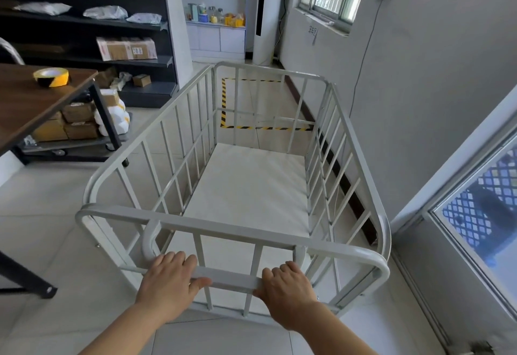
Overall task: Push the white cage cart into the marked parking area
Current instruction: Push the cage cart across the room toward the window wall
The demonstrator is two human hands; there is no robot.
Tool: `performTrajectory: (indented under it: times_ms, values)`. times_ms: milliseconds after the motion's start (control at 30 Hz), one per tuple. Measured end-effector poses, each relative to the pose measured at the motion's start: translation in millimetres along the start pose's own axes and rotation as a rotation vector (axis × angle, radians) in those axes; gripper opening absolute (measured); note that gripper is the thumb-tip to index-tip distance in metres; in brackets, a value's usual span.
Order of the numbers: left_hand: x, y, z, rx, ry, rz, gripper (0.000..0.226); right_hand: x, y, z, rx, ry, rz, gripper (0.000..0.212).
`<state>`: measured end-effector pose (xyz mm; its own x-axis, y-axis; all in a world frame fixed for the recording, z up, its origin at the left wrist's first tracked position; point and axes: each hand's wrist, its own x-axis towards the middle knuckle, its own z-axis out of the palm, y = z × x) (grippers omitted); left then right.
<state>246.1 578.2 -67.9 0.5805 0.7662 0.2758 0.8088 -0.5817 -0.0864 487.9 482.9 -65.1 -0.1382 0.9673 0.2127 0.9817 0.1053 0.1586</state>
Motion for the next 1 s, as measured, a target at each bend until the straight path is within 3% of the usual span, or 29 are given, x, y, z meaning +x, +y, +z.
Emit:
performTrajectory:
  times_ms: [1000]
  values:
    - [171.5, 89.4, 40.2, 0.042, -0.074, -0.082, 0.072, 83.0, 189.1, 45.6, 0.024, -0.1, -0.087, 0.043]
